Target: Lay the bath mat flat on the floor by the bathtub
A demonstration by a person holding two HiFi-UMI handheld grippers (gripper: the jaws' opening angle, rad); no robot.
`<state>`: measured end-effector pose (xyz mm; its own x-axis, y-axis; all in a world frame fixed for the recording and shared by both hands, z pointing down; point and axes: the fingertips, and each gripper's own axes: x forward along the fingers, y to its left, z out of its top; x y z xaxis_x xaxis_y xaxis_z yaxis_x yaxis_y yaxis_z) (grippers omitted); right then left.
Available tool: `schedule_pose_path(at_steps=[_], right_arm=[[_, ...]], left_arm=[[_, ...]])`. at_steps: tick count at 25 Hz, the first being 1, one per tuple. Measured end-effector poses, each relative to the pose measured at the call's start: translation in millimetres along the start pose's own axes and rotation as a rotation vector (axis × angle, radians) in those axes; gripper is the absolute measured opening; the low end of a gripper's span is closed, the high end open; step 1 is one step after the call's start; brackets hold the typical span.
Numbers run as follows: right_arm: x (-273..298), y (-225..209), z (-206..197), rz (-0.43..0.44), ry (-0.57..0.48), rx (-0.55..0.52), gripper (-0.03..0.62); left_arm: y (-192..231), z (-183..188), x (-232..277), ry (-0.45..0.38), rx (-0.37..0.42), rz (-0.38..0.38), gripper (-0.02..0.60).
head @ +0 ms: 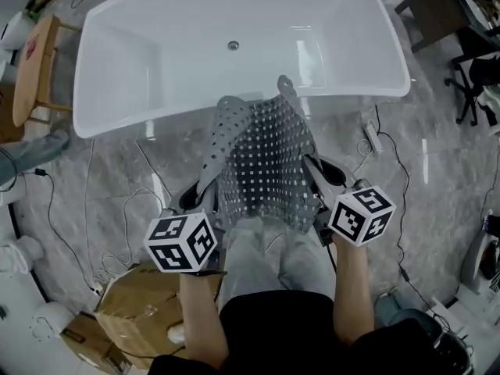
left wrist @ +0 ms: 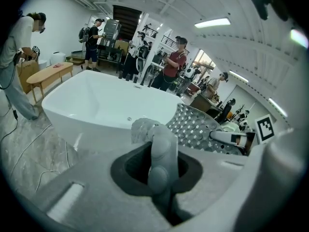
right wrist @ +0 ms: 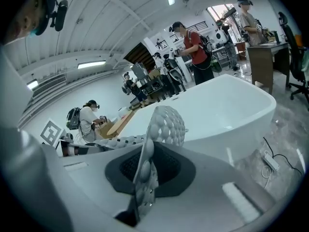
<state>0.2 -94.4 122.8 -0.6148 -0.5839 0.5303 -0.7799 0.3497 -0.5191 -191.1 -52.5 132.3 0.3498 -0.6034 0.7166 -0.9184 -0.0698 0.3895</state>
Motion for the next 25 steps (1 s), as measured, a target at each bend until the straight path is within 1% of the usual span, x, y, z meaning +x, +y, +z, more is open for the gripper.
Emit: schedule_pose_path(at_steps=[8, 16, 20, 25], right_arm=[[11, -20, -30, -0.022, 0.037, -0.001, 0.021], [34, -60, -67, -0.047, 0.098, -0.005, 0.021], [44, -75, -90, -0.045, 0.131, -0.016, 0.021], [58, -96, -111, -0.043, 0.154, -0.025, 0.021]], left_arm=[[11, -29, 26, 0.039, -0.004, 0.011, 0.026], [22, -62, 68, 0.089, -0.014, 0.014, 0.025], [26, -80, 87, 0.117, -0.003, 0.015, 0.025], [30, -97, 110, 0.117, -0.022, 0.008, 0.023]])
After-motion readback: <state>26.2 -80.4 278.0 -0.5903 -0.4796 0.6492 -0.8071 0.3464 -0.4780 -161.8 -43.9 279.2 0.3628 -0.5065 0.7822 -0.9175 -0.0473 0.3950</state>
